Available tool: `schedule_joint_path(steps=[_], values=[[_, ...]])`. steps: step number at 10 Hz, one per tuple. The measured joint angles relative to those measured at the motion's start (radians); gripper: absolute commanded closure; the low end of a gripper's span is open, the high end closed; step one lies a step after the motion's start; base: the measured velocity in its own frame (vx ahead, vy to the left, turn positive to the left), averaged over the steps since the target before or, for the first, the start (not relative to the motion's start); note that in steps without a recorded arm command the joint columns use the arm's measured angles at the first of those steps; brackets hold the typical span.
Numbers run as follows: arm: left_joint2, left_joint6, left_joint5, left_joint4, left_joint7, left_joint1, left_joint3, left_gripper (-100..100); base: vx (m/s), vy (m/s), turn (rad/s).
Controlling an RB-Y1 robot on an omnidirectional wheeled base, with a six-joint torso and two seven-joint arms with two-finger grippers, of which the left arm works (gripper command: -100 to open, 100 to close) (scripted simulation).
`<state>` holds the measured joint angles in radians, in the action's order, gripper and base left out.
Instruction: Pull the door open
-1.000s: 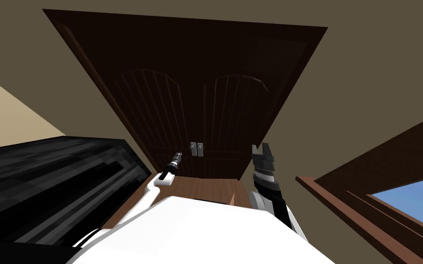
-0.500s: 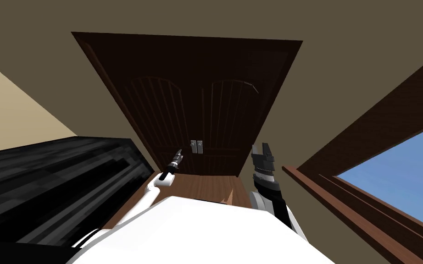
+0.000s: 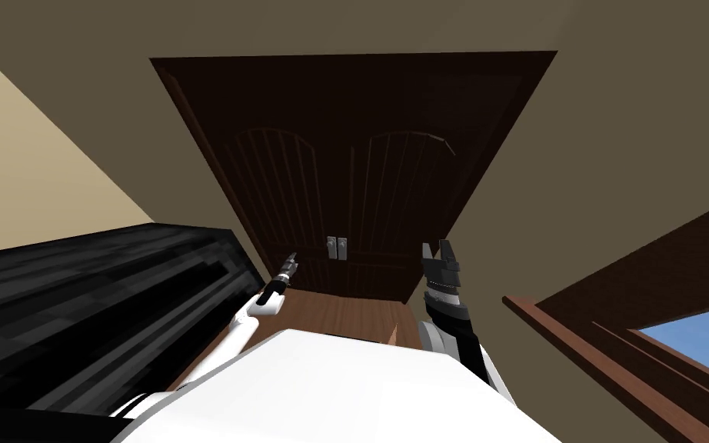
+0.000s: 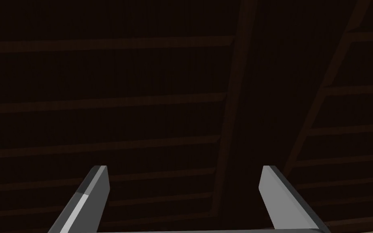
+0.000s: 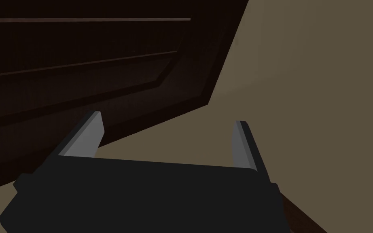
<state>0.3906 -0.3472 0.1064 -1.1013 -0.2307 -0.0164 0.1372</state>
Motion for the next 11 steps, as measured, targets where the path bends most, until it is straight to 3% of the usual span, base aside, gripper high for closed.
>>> schedule_joint_path(steps=[3,6,7,11], values=[[-0.016,0.008,-0.003,-0.015,0.004,0.017,-0.009,-100,0.184,-0.061,-0.113],[-0.039,-0.005,-0.007,-0.015,0.000,0.050,-0.045,-100,0.174,-0.136,-0.141],[-0.041,-0.004,-0.008,-0.017,0.000,0.053,-0.048,100,-0.013,0.012,0.048],[-0.038,-0.006,-0.007,-0.016,0.000,0.052,-0.045,100,-0.024,0.024,0.001]])
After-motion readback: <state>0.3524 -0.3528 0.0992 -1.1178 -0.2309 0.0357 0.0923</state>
